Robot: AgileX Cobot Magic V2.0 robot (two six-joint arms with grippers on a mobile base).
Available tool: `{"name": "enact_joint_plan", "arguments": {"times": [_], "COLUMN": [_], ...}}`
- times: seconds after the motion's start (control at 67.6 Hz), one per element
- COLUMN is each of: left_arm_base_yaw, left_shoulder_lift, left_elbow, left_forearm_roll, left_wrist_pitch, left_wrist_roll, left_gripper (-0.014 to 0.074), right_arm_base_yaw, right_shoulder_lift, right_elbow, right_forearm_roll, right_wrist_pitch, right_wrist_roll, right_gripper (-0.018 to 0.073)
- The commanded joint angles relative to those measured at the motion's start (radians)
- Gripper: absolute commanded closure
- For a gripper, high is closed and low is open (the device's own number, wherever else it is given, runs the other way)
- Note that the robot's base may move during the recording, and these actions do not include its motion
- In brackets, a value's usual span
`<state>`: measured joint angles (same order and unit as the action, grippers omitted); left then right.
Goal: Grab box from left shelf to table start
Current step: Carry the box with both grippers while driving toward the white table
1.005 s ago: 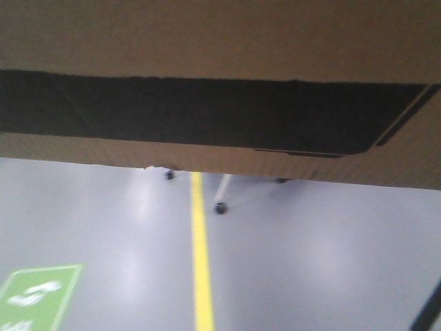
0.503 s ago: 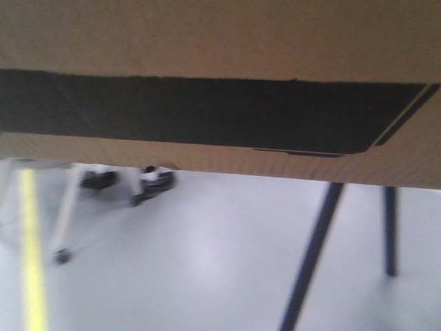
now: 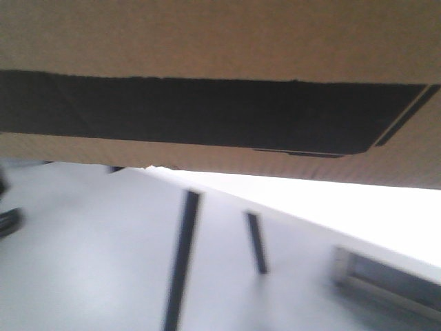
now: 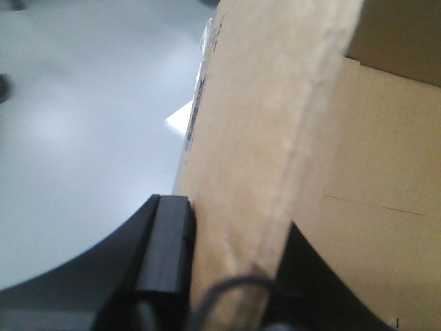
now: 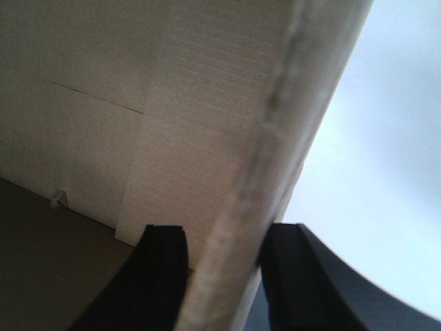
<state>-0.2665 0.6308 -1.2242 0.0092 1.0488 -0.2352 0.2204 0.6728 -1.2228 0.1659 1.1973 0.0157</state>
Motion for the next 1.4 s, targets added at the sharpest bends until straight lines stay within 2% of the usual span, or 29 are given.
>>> {"name": "enact_joint_plan", "arguments": {"times": [0.0,1.39], "left_arm_base_yaw": [-0.028,-0.028], "left_shoulder_lift": [-0.017,-0.015], "left_elbow": [-0.042,-0.042], "left_forearm_roll": [-0.215,-0.215], "left_wrist_pitch": [-0.111,-0.111], "left_wrist_roll": [0.122,0.122], "left_gripper": [0.0689,0.0689], "right_arm_base_yaw": [-0.003,-0.003], "right_shoulder_lift": [0.013,0.013], "right_elbow": [-0.03,-0.03], "right_forearm_roll": [-0.055,-0.055], "right_wrist_pitch": [-0.155,-0.155], "right_wrist_roll": [-0.038,-0.038], "right_gripper": [0.0502,0.0502]}}
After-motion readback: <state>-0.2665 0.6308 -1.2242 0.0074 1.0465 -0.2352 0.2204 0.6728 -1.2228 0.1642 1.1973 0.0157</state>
